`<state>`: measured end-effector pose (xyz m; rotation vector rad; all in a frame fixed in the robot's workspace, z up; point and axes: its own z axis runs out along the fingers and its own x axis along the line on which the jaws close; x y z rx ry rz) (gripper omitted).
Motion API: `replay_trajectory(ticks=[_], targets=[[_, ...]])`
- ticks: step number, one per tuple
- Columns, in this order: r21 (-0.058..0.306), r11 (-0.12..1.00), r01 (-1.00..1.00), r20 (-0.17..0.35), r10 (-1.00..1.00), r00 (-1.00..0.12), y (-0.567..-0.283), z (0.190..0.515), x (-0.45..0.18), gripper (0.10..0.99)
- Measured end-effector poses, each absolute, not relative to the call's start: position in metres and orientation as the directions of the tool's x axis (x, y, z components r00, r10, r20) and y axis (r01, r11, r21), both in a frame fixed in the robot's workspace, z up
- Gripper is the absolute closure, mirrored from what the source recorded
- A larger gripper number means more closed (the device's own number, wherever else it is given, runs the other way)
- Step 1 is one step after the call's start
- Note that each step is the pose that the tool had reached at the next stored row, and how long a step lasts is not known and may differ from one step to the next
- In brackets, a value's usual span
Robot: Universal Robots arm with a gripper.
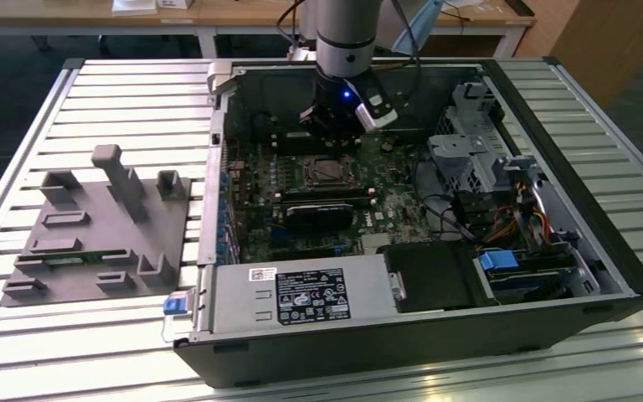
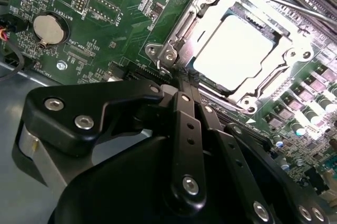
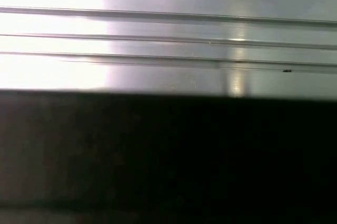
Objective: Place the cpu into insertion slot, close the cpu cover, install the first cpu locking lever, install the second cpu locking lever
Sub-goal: 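Install the first cpu locking lever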
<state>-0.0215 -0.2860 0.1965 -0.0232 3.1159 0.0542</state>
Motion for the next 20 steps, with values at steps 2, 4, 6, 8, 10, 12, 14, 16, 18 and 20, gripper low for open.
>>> replay_trajectory(ticks=[2, 4, 6, 8, 10, 12, 14, 16, 18, 20], targets=[[0.035, 0.999, -0.015, -0.025, -0.015, -1.000, -0.285, 0.196, -0.021, 0.973], [0.035, 0.999, -0.016, -0.025, -0.015, -1.000, -0.285, 0.196, -0.021, 0.973], [0.036, 0.999, -0.015, -0.026, -0.014, -1.000, -0.285, 0.197, -0.021, 0.973], [0.035, 0.999, -0.015, -0.026, -0.014, -1.000, -0.285, 0.208, -0.021, 0.973], [0.035, 0.999, -0.015, -0.026, -0.015, -1.000, -0.285, 0.210, -0.021, 0.973], [0.035, 0.999, -0.016, -0.026, -0.015, -1.000, -0.286, 0.210, -0.021, 0.973], [0.035, 0.999, -0.015, -0.026, -0.015, -1.000, -0.287, 0.210, -0.021, 0.973], [0.035, 0.999, -0.015, -0.026, -0.015, -1.000, -0.287, 0.210, -0.021, 0.973], [0.035, 0.999, -0.015, -0.026, -0.014, -1.000, -0.288, 0.210, -0.021, 0.973], [0.035, 0.999, -0.015, -0.026, -0.014, -1.000, -0.288, 0.210, -0.021, 0.973]])
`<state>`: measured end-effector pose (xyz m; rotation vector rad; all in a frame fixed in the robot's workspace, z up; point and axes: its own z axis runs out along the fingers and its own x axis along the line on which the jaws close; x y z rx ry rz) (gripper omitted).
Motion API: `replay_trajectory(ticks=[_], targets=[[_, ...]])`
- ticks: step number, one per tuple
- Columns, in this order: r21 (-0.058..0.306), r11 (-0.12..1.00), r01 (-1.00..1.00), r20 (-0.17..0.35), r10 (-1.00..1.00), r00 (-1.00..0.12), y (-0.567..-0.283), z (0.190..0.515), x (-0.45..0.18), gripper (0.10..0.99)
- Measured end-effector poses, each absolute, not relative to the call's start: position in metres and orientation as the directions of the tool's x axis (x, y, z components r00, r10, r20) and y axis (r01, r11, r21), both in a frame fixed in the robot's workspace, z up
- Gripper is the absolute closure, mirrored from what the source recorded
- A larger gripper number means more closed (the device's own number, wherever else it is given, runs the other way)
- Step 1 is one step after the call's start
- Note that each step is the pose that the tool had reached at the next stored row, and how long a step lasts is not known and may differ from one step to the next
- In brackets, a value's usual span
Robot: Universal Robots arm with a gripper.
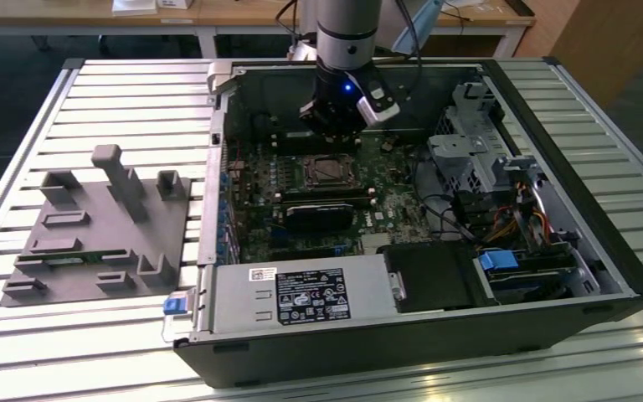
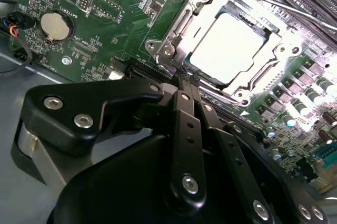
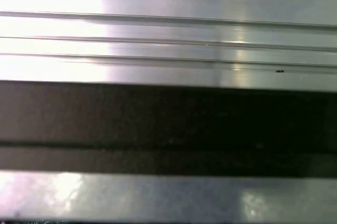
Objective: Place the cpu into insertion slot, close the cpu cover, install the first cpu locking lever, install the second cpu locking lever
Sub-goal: 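Install the first cpu locking lever, then install the second cpu locking lever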
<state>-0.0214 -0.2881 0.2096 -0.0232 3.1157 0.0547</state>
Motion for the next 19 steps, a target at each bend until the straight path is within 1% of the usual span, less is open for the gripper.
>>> replay_trajectory(ticks=[19], targets=[[0.035, 0.999, -0.015, -0.026, -0.014, -1.000, -0.2972, 0.2096, -0.0213, 0.973]])
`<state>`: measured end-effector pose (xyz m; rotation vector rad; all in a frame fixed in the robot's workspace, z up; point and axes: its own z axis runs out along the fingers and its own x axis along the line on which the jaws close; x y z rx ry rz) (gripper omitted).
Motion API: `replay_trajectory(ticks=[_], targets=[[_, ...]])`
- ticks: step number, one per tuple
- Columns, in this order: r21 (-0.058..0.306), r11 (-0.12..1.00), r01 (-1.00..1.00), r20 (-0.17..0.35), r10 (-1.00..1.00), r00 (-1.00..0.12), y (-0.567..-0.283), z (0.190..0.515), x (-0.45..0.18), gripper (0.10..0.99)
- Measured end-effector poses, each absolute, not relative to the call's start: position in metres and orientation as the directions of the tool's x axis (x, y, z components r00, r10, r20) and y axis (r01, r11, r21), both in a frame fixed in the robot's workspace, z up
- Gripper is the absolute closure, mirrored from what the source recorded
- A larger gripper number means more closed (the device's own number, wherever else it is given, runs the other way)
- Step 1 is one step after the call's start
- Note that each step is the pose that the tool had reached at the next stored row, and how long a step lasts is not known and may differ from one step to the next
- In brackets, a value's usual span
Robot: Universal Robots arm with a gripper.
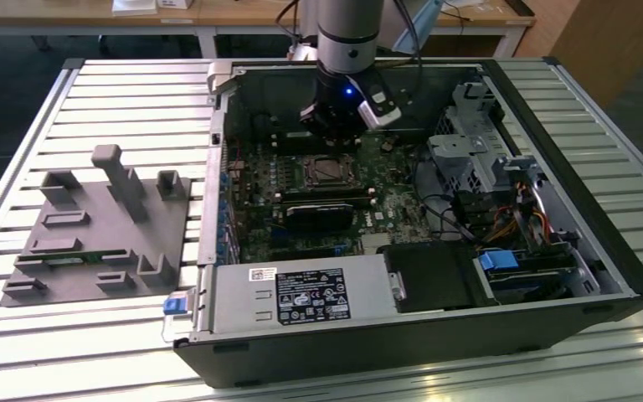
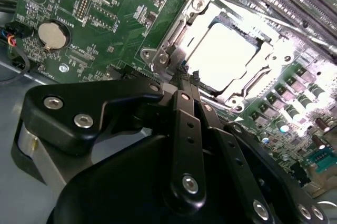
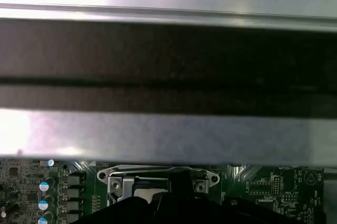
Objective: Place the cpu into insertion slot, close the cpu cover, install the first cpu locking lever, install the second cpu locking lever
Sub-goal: 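Install the second cpu locking lever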
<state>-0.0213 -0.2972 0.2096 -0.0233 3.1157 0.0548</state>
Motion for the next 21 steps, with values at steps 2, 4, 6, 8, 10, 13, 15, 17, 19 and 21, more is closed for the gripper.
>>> replay_trajectory(ticks=[2, 4, 6, 8, 10, 13, 15, 17, 19, 21], targets=[[0.035, 0.999, -0.015, -0.026, -0.015, -1.000, -0.299, 0.210, -0.021, 0.973], [0.035, 0.999, -0.015, -0.026, -0.015, -1.000, -0.302, 0.210, -0.021, 0.973], [0.035, 0.999, -0.015, -0.026, -0.015, -1.000, -0.304, 0.210, -0.021, 0.973], [0.035, 0.999, -0.015, -0.025, -0.014, -1.000, -0.304, 0.210, -0.021, 0.973], [0.035, 0.999, -0.015, -0.025, -0.014, -1.000, -0.304, 0.213, -0.021, 0.973], [0.035, 0.999, -0.015, -0.025, -0.014, -1.000, -0.304, 0.223, -0.021, 0.973], [0.035, 0.999, -0.015, -0.026, -0.014, -1.000, -0.304, 0.230, -0.021, 0.973], [0.035, 0.999, -0.015, -0.026, -0.015, -1.000, -0.304, 0.236, -0.021, 0.973], [0.036, 0.999, -0.016, -0.026, -0.015, -1.000, -0.305, 0.236, -0.021, 0.973], [0.035, 0.999, -0.015, -0.026, -0.014, -1.000, -0.307, 0.236, -0.021, 0.973]])
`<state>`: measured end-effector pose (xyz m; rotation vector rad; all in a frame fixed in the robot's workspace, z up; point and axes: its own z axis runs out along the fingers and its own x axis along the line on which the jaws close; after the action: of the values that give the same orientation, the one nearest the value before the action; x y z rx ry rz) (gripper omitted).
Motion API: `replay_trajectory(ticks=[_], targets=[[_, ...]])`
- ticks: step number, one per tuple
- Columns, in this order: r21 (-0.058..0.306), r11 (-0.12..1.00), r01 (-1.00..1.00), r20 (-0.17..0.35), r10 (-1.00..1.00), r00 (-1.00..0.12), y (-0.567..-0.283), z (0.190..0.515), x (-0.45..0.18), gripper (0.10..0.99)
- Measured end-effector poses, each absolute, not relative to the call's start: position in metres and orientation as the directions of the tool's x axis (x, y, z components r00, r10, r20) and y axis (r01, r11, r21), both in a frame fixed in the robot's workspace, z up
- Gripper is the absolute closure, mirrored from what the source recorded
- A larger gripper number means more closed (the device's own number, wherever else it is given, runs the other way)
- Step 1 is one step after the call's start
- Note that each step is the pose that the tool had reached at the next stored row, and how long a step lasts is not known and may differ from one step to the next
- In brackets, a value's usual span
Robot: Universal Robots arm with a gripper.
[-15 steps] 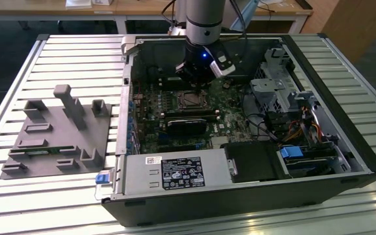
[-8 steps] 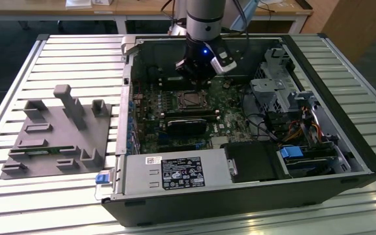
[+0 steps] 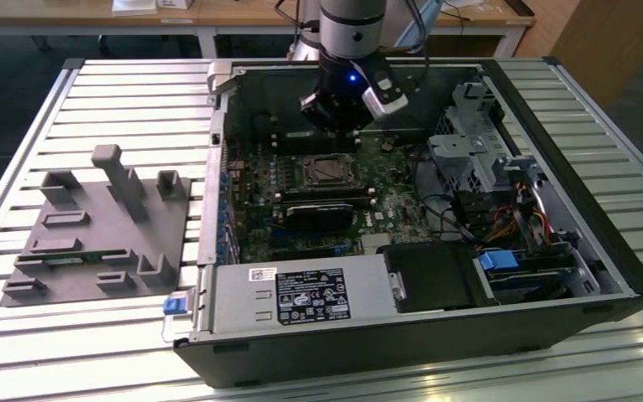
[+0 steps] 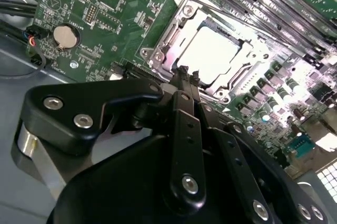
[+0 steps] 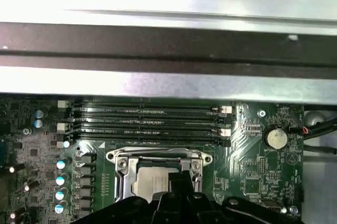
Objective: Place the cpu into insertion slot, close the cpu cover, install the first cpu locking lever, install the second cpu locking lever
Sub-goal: 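Install the second cpu locking lever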
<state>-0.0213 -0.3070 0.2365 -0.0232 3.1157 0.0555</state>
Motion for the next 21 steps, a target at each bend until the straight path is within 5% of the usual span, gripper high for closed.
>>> replay_trajectory(ticks=[21], targets=[[0.035, 0.999, -0.015, -0.023, -0.015, -1.000, -0.341, 0.236, -0.021, 0.973]])
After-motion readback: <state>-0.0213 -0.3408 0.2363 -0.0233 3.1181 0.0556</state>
